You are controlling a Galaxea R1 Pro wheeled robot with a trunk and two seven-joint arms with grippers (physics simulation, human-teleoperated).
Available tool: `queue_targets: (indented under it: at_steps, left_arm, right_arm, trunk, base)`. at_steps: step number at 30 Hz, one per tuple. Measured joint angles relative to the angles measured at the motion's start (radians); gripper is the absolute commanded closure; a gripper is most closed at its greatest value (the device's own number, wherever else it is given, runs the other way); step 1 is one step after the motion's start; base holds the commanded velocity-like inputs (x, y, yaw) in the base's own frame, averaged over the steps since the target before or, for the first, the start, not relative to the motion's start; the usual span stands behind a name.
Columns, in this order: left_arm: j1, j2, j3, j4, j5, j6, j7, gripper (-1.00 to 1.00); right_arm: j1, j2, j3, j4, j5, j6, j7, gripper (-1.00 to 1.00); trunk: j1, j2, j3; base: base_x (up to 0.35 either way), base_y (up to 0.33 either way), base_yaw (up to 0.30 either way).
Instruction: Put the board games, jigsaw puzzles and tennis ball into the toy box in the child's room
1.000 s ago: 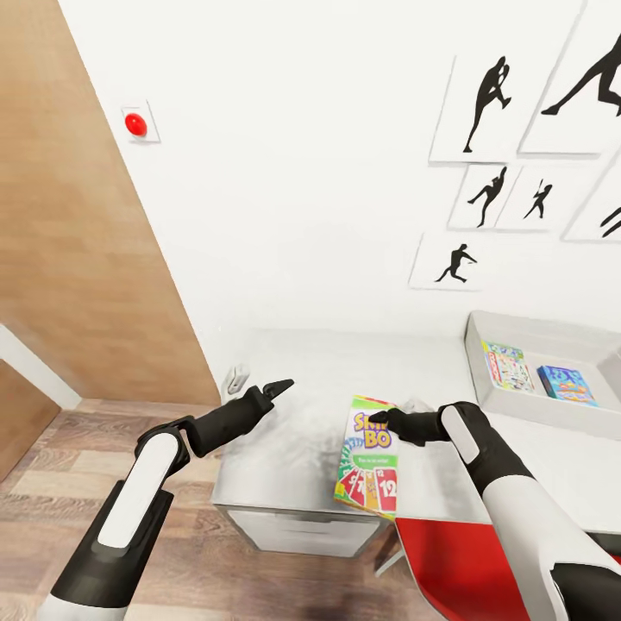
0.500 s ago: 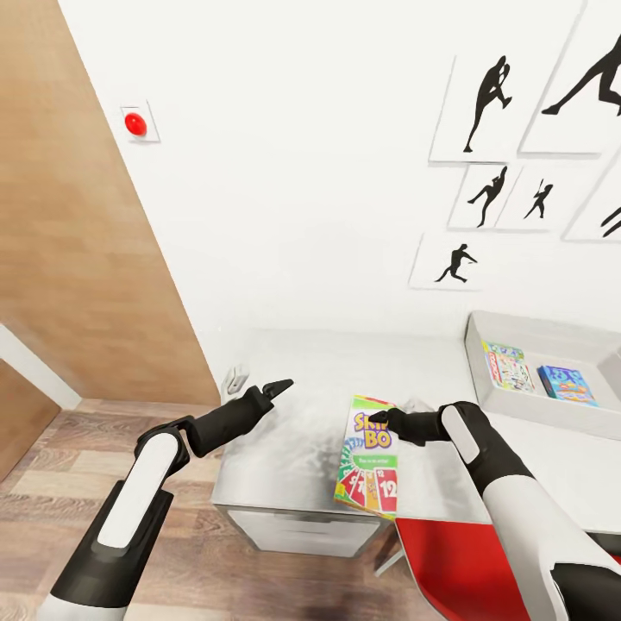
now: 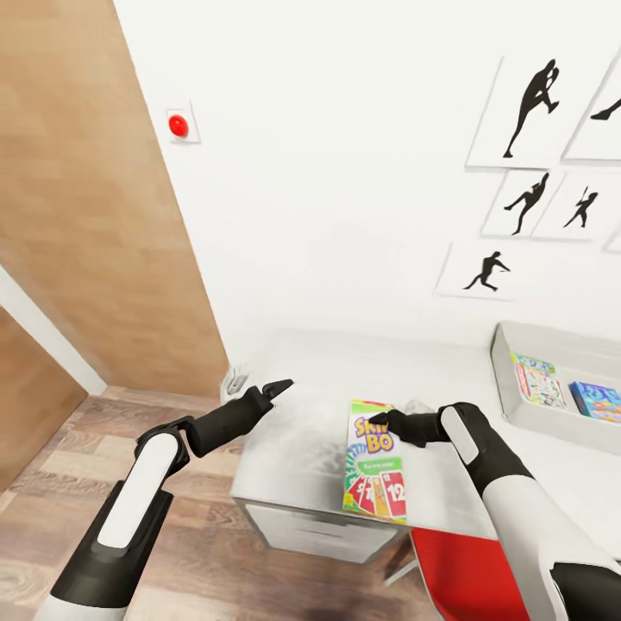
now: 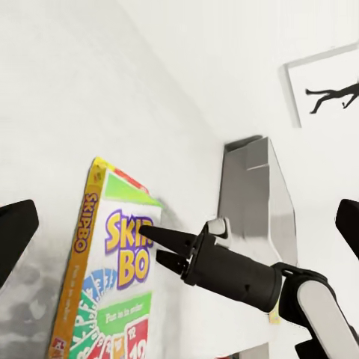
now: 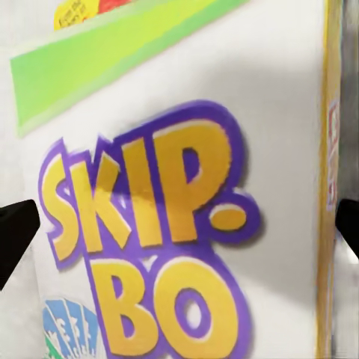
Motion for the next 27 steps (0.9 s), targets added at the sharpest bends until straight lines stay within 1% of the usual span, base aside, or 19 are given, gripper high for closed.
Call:
queue_targets:
  at_steps: [2,5,10,16,27]
  left_arm:
    - [0.0,0.0,0.0,0.0,0.0,0.0,0.0,-1.0]
    - [0.0,0.0,0.0,0.0,0.0,0.0,0.0,-1.0]
    - [0.0,0.0,0.0,0.001,0.0,0.0,0.0,-1.0]
    - [0.003,0.001,0.0,0.001,-0.001,-0.001,0.0,-1.0]
    - [0.006,0.001,0.0,0.002,-0.002,-0.002,0.001,-1.0]
  right_arm:
    - [0.0,0.0,0.0,0.004,-0.004,0.0,-0.003,-1.0]
    - [0.0,0.0,0.0,0.006,0.004,-0.001,-0.004,-1.0]
    - [0.0,0.0,-0.001,0.007,0.002,0.0,-0.004,-1.0]
    - [0.0,-0.002,-0.001,0.007,-0.003,0.001,-0.003,-1.0]
    - [0.0,-0.003,-0.001,0.006,-0.007,0.0,-0.003,-1.0]
  trunk:
    - [0.0,0.0,0.001]
    - [-0.001,0.0,0.002]
    - [0.0,0.0,0.004]
    - [0.001,0.0,0.004]
    - [0.002,0.0,0.004]
  base:
    - [0.0,0.0,0.261]
    - [0.0,0.0,0.255]
    - [0.0,0.0,0.165]
    - [0.0,0.0,0.054]
    - [-0.002,0.0,0.012]
